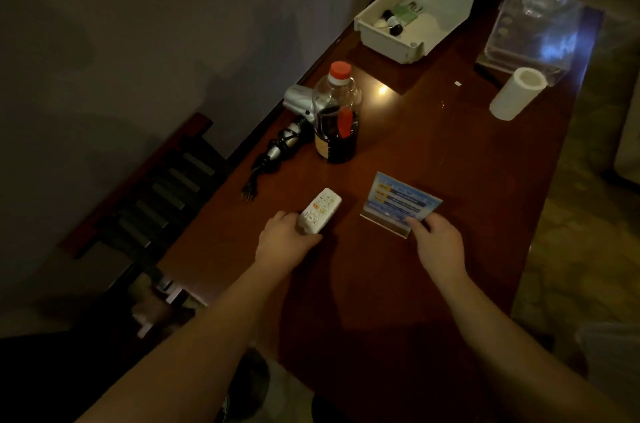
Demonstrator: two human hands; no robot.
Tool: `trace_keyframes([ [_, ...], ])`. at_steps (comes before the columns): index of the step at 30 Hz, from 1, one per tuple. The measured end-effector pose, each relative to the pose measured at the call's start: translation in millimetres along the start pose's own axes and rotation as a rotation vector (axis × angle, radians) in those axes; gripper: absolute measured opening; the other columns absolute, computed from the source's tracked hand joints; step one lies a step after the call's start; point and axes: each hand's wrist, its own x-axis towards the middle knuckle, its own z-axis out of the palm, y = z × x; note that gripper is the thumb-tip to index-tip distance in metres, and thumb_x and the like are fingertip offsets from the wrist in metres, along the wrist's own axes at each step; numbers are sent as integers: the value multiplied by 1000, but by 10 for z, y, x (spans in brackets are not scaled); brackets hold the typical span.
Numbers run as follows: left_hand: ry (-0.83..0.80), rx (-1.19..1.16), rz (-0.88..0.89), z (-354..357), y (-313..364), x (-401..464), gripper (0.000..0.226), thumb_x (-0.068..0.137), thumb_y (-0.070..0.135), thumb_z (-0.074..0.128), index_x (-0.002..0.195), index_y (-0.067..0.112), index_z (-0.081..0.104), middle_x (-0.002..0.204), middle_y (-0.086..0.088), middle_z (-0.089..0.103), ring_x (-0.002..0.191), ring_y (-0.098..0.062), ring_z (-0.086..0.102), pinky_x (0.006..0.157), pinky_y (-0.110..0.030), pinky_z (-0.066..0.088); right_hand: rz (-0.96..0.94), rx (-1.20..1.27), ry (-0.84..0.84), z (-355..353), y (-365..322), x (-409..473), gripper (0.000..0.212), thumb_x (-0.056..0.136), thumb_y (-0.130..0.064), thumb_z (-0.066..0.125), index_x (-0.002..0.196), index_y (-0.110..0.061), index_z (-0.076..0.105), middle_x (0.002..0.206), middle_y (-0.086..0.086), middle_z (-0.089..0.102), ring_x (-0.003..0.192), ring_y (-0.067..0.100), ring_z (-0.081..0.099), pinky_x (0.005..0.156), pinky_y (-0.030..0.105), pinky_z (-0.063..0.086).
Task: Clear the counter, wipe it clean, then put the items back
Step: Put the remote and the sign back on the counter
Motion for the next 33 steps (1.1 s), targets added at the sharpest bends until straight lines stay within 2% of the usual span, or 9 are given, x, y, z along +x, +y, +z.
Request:
trace_keyframes([
  [3,-12,-203,-95,-16,-180,-419,57,83,47,68,128,16,54,106,6,47,94,-10,51,72,-26,48,15,26,-35,13,25,-259,21,95,-29,56,111,-19,67,97,-9,62,92,10,60,76,25,44],
  [5,-16,-312,-154,-63,-321,-679,62,84,46,68,135,16,50,111,5,48,93,-9,51,69,-23,47,38,62,-84,29,-35,-436,18,96,-30,55,107,-22,67,95,-9,64,89,9,61,70,23,43],
  [10,22,-474,-272,-319,-800,-1304,66,82,47,69,137,18,48,120,2,51,103,-17,56,85,-36,53,6,113,-226,125,-344,-943,12,96,-31,55,104,-27,64,92,-16,62,83,-1,56,62,18,37],
  [14,101,-646,-357,-568,-1249,-1895,64,80,46,72,135,20,52,119,1,58,95,-16,63,75,-36,58,-79,94,-359,316,-701,-1416,8,94,-33,57,101,-31,62,89,-19,62,81,-2,56,61,19,38],
  [18,246,-744,-399,-757,-1709,-2650,51,80,44,72,125,25,59,106,3,63,88,-13,64,63,-25,49,-170,90,-493,591,-1102,-1991,4,93,-34,58,96,-33,62,92,-15,66,84,1,60,62,23,41],
  [21,332,-791,-439,-820,-2112,-3286,48,78,45,73,121,27,62,102,4,65,87,-13,65,64,-26,50,-238,111,-584,801,-1380,-2531,3,93,-32,59,94,-33,62,91,-15,66,85,3,61,63,23,42],
  [24,424,-855,-483,-845,-2512,-3929,41,78,43,74,115,28,62,104,8,64,90,-10,63,73,-31,54,-309,129,-669,985,-1602,-3122,4,92,-30,60,91,-34,62,90,-15,67,83,1,62,63,21,43],
  [26,502,-880,-505,-870,-2747,-4373,36,80,39,73,112,32,58,102,13,59,90,-6,59,72,-28,52,-373,101,-721,1122,-1710,-3509,4,92,-31,60,94,-34,62,90,-17,66,85,0,61,64,20,43],
  [33,795,-897,-610,-832,-3560,-5799,46,80,39,74,121,30,56,107,10,57,91,-4,55,67,-23,48,-571,16,-862,1656,-2043,-4778,7,92,-31,60,97,-36,60,87,-24,59,82,-6,55,62,14,37],
])
